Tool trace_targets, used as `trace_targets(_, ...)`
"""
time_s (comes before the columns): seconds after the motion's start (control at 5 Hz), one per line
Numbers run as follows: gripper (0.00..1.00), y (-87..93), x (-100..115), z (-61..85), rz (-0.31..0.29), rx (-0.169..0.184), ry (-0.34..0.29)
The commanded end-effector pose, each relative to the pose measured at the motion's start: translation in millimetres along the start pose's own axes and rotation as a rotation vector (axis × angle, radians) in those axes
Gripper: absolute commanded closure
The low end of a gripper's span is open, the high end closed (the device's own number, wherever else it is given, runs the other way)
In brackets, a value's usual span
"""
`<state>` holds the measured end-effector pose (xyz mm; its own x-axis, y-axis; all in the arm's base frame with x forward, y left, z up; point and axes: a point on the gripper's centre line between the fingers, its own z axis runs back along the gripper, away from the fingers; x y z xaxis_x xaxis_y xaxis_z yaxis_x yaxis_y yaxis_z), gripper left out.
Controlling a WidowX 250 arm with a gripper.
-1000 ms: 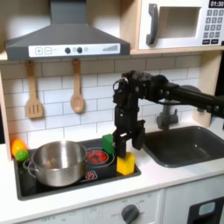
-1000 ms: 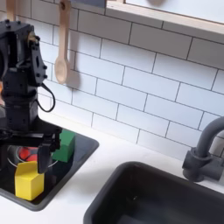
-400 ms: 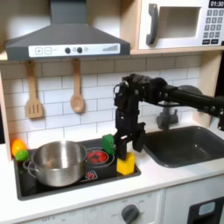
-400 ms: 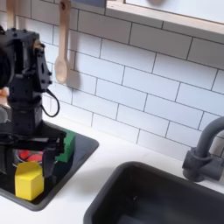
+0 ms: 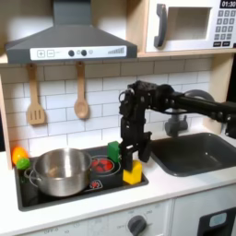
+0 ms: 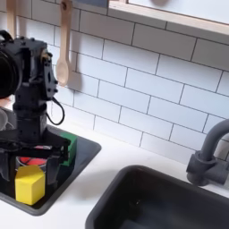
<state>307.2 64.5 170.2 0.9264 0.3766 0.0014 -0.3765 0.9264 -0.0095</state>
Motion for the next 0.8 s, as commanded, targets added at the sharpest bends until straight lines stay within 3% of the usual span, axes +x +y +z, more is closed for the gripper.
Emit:
trace_targets(0.0, 0.0, 1.8, 1, -2.5, 0.0, 0.013, -0.007)
trace_targets(0.6, 0.0, 2.7, 2, -13.2, -0.009, 0.024, 0.025)
